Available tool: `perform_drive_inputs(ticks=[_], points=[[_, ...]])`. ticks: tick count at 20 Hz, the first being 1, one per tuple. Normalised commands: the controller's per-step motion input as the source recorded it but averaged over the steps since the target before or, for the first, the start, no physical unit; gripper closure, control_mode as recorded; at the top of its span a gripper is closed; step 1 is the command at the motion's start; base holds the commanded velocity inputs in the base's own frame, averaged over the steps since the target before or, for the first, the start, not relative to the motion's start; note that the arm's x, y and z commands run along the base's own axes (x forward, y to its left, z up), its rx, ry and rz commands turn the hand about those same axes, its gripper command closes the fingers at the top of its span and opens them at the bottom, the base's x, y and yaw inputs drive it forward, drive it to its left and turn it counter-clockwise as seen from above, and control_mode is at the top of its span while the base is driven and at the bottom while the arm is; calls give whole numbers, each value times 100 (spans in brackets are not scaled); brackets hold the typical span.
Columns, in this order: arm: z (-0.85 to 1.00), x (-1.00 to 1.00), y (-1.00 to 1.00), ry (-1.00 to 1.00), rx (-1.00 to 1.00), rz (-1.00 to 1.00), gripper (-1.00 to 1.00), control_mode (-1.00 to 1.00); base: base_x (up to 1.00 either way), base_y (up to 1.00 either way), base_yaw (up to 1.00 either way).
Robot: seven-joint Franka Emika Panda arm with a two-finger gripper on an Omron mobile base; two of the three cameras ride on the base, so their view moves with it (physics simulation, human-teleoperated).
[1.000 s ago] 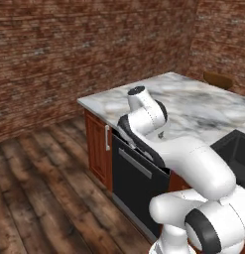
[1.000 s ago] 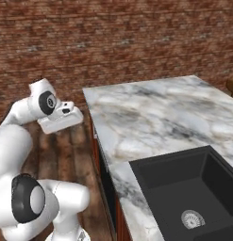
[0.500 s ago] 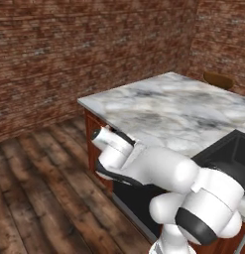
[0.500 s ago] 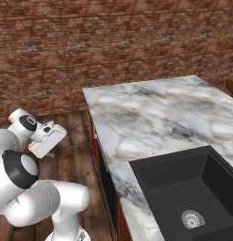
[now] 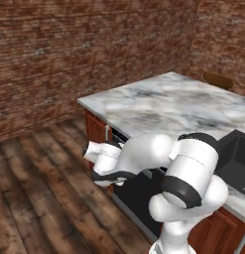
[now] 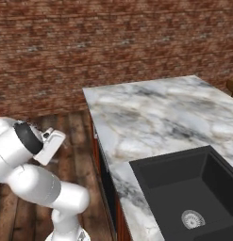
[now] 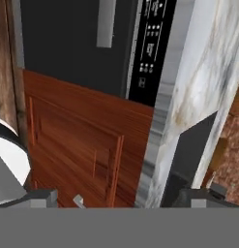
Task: Open the dishwasher door and pull out the top rack.
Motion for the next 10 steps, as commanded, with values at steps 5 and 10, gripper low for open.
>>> perform_drive_inputs(ticks=[5, 10], points=[[-37, 27, -4, 0, -17, 1, -100, -100, 0, 0, 0], [-24, 27, -21, 0, -14, 6, -100, -100, 0, 0, 0]])
